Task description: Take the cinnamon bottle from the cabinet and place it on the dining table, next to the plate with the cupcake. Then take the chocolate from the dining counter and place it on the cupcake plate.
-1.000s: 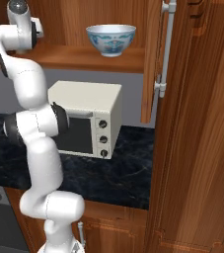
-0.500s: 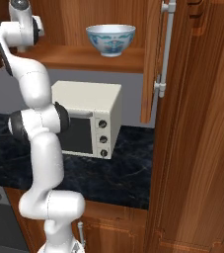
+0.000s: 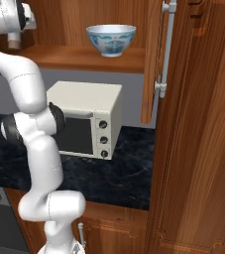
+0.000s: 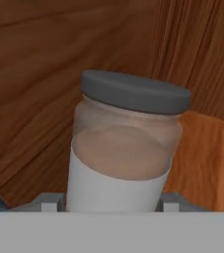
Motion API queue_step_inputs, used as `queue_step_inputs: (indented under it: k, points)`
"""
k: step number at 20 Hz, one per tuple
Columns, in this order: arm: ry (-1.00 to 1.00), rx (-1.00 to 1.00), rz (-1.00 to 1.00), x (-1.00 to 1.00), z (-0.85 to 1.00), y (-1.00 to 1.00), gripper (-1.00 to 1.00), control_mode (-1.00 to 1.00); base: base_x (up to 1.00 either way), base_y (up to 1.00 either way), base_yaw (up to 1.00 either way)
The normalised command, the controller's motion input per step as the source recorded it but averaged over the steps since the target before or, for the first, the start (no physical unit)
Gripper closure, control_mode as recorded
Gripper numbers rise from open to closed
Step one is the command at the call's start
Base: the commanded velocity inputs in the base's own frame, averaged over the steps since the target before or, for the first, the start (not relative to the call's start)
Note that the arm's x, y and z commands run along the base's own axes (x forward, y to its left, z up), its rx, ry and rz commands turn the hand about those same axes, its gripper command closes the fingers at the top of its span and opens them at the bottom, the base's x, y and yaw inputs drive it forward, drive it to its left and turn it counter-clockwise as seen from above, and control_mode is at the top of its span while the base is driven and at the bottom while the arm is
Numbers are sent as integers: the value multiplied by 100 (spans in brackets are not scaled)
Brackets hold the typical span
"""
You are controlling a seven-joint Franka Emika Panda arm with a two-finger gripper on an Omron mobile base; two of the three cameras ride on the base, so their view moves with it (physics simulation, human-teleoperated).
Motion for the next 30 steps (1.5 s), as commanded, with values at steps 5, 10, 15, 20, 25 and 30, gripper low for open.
queue_step_inputs:
  k: [5, 10, 15, 20, 25, 30]
  points:
    - [-1, 0, -14, -100, -2, 0, 100, -100, 0, 0, 0]
    - [0, 0, -10, -99, -31, -12, 100, -100, 0, 0, 0]
    - [-3, -1, -1, -100, -50, -72, 100, -100, 0, 0, 0]
    - [-7, 0, 0, -100, -52, -100, 100, -100, 0, 0, 0]
    - [-11, -2, 0, -100, -65, -80, 100, -100, 0, 0, 0]
    - [-20, -4, 0, -100, -75, -47, 100, -100, 0, 0, 0]
